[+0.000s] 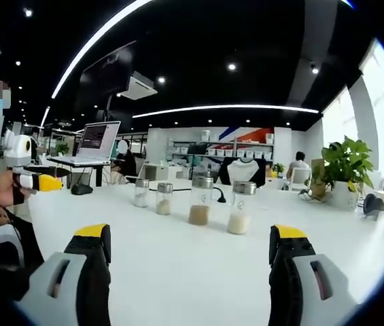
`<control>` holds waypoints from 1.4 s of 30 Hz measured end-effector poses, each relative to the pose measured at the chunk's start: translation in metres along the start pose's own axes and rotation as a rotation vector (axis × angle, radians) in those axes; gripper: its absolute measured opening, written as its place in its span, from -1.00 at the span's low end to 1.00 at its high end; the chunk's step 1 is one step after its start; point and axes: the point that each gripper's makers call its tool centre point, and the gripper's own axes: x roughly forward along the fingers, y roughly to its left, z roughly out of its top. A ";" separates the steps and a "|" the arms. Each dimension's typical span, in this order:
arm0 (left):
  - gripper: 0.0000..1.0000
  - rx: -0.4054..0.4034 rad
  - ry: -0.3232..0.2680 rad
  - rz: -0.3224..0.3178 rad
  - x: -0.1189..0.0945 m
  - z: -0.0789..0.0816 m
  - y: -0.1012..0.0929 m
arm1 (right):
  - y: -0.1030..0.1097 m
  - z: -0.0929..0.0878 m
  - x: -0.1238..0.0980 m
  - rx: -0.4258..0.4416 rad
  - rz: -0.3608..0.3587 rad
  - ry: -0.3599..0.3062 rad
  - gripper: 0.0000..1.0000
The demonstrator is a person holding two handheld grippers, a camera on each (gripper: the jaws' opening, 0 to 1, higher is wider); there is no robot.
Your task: Rotate the seasoning bottle until the label or dispensing opening points toward the visible target arrow and the bottle remains upright within the marked orientation range
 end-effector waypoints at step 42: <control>0.32 -0.081 -0.098 0.023 0.007 -0.010 -0.019 | -0.013 -0.015 -0.007 0.014 0.039 -0.042 0.87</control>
